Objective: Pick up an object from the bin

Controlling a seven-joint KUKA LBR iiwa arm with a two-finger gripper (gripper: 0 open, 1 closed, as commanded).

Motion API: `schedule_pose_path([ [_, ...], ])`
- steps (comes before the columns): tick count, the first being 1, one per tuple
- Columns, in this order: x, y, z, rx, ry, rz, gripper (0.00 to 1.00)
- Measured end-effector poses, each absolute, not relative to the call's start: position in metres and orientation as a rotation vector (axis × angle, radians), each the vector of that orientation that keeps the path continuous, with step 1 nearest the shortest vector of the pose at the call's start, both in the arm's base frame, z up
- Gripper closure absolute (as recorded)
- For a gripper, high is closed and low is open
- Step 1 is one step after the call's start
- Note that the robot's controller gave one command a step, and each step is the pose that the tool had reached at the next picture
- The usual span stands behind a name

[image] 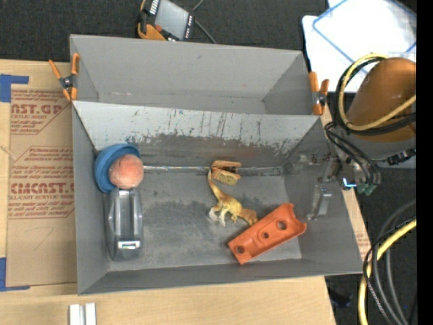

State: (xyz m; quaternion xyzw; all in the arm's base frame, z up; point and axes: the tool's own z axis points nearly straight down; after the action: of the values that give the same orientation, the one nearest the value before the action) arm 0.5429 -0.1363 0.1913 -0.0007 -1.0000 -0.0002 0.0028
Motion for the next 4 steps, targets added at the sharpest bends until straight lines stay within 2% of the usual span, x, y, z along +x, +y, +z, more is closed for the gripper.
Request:
schedule_pose_path([
  [1,0.545,-0.136,0.196,0.002,-3.144,0.001,0.0],
  [2,0.512,-0.116,0.102,0.487,-3.105,0.0,0.0],
  [3,0.494,-0.109,0.124,0.674,-3.076,0.006,0.0],
  [4,0.489,-0.09,0.099,0.858,-3.02,-0.005,0.0],
])
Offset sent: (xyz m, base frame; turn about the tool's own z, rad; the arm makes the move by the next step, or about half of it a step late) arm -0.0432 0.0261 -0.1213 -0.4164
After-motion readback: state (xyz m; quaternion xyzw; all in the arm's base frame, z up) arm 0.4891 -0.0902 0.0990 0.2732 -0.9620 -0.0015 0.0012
